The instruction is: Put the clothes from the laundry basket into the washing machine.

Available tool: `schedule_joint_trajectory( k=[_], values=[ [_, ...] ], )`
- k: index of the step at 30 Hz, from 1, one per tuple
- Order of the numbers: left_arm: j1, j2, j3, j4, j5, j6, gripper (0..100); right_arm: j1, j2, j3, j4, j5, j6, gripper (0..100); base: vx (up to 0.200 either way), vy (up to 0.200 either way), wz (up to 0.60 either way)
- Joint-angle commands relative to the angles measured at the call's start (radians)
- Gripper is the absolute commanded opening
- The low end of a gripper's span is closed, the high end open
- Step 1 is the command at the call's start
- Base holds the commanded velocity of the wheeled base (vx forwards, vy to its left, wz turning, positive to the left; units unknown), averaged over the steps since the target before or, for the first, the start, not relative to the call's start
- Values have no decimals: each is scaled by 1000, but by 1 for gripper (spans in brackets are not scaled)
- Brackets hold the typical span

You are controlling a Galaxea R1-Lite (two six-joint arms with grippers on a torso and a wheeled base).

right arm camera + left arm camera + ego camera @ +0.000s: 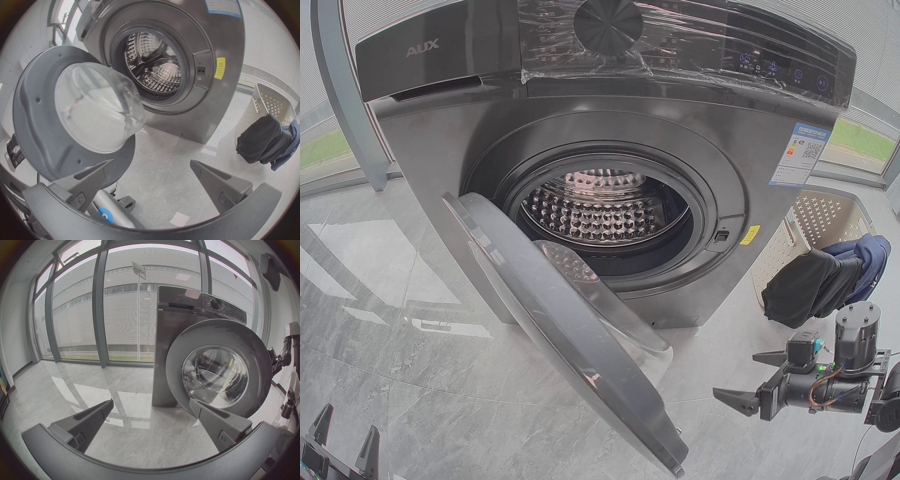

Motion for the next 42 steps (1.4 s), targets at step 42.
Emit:
schedule_joint_trajectory(
  k=[42],
  values=[
    [0,-10,15,0,1,-1,100,181,485,-443,-104,-96,149,100,-57,0,0]
  ],
)
